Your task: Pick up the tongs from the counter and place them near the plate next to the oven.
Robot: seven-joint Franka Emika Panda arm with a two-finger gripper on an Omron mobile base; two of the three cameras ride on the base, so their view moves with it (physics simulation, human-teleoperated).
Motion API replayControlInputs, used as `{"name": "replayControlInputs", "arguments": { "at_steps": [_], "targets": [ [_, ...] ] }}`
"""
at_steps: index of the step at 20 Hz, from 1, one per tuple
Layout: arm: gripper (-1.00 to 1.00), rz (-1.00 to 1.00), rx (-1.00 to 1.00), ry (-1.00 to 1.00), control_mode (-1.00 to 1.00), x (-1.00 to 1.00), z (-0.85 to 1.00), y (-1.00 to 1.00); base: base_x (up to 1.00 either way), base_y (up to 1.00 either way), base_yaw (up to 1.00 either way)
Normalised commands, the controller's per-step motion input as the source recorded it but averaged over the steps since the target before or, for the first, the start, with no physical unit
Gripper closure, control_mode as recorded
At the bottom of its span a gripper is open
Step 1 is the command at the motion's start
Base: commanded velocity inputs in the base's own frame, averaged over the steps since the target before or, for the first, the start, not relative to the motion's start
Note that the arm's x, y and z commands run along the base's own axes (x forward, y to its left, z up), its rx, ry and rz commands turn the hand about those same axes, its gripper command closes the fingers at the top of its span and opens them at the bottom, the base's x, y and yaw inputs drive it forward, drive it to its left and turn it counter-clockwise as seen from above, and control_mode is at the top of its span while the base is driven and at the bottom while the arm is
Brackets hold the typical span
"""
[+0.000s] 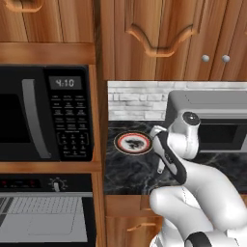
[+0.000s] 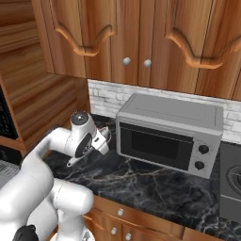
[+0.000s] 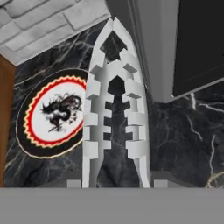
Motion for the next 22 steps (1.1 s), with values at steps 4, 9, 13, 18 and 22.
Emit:
{"name": "replayControlInputs", "arguments": {
  "at_steps": [4, 9, 13, 18, 22],
  "targets": [
    [1.0, 0.0, 0.0, 0.15, -1.0, 0.06, -0.36, 0.0, 0.0, 0.0, 0.0],
    [1.0, 0.0, 0.0, 0.19, -1.0, 0.26, -0.44, 0.0, 0.0, 0.0, 0.0],
    [1.0, 0.0, 0.0, 0.15, -1.0, 0.26, -0.42, 0.0, 0.0, 0.0, 0.0],
    [1.0, 0.0, 0.0, 0.09, -1.0, 0.41, -0.39, 0.0, 0.0, 0.0, 0.0],
    [1.0, 0.0, 0.0, 0.06, -1.0, 0.47, -0.44, -0.01, 0.0, 0.0, 0.0]
  ]
}}
